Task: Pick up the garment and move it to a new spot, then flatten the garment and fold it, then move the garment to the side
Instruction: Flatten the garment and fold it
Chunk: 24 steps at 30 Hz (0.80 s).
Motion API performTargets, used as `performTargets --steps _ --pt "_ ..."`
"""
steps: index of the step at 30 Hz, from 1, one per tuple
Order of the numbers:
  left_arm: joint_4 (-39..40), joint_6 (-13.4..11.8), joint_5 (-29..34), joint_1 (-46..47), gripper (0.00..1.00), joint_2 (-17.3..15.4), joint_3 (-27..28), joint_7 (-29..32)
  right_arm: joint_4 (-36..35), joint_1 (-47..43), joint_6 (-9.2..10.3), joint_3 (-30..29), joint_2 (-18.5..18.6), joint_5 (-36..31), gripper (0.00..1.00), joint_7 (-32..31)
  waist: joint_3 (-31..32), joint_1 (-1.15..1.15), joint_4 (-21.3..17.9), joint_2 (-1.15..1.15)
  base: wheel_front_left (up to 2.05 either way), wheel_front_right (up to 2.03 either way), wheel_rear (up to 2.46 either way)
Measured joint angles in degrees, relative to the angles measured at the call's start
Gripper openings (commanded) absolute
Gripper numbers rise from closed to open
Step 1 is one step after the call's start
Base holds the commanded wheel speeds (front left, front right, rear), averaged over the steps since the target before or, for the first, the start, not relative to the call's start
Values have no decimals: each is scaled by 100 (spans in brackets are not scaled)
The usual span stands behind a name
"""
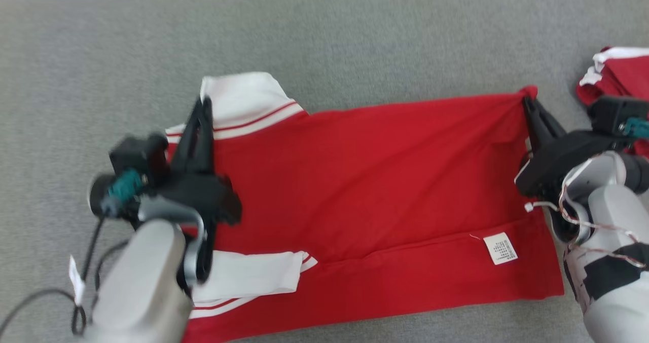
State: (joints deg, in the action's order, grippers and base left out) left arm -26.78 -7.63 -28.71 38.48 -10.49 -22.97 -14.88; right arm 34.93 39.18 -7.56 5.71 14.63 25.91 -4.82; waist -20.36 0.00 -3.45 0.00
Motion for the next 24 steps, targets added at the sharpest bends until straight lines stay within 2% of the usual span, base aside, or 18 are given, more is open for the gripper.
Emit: performTargets --steps 7,15,24 --pt "630 53 -1 -933 0 -3 -23 -10 231 -350 0 45 14 -182 0 59 411 0 180 0 0 0 0" --pt "1081 -96 -146 -1841 0 -8 -24 26 426 -677 0 2 27 -292 0 103 787 -1 351 0 0 0 0" --pt "1456 -196 -314 -2669 0 -30 -127 225 660 -899 0 -29 103 -514 0 -170 1099 -1 413 -1 0 0 0"
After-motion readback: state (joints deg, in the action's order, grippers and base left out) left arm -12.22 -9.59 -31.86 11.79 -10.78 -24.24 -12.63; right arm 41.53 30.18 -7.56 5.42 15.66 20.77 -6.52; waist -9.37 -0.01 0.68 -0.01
